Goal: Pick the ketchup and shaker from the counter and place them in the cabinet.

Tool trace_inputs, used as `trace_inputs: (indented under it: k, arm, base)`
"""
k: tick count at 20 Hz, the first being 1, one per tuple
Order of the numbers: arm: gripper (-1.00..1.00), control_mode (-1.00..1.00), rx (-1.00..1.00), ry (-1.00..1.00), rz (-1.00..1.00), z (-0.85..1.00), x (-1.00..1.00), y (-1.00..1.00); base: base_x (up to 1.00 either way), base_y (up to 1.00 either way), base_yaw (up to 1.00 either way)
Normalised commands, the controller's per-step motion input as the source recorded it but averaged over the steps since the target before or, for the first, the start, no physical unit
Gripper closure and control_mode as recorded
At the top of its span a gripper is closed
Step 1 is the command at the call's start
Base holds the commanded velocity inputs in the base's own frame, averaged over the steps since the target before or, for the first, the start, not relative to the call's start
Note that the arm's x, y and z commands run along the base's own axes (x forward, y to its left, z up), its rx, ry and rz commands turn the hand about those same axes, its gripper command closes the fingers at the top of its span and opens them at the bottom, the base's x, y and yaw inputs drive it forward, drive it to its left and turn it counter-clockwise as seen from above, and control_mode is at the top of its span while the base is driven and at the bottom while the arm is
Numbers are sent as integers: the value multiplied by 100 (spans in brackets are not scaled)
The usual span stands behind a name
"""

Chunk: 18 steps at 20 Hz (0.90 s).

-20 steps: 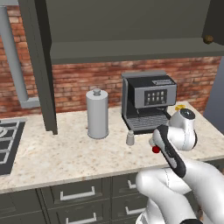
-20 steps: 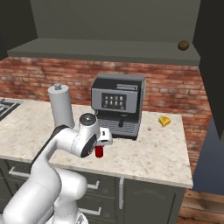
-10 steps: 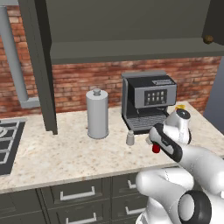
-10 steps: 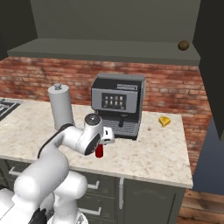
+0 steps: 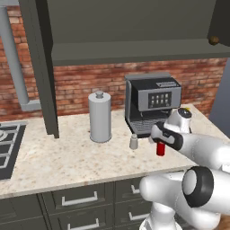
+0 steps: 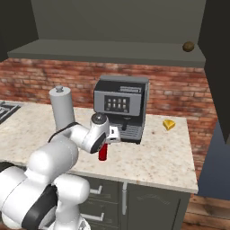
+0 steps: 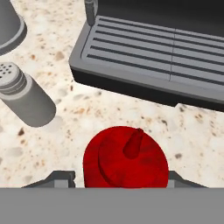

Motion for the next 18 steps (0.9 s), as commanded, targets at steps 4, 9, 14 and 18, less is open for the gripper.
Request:
trace_inputs:
  k: [4, 9, 14, 18]
  arm:
    - [100, -100, 0, 0, 0, -4, 0, 0]
    - [100, -100, 0, -11, 0, 35, -27, 0]
    - [100, -100, 0, -17, 0, 85, -24, 0]
    - [100, -100, 0, -10, 0, 85, -7, 0]
  base:
    - [0, 0, 0]
    - [0, 0, 0]
    - [0, 0, 0]
    - [0, 0, 0]
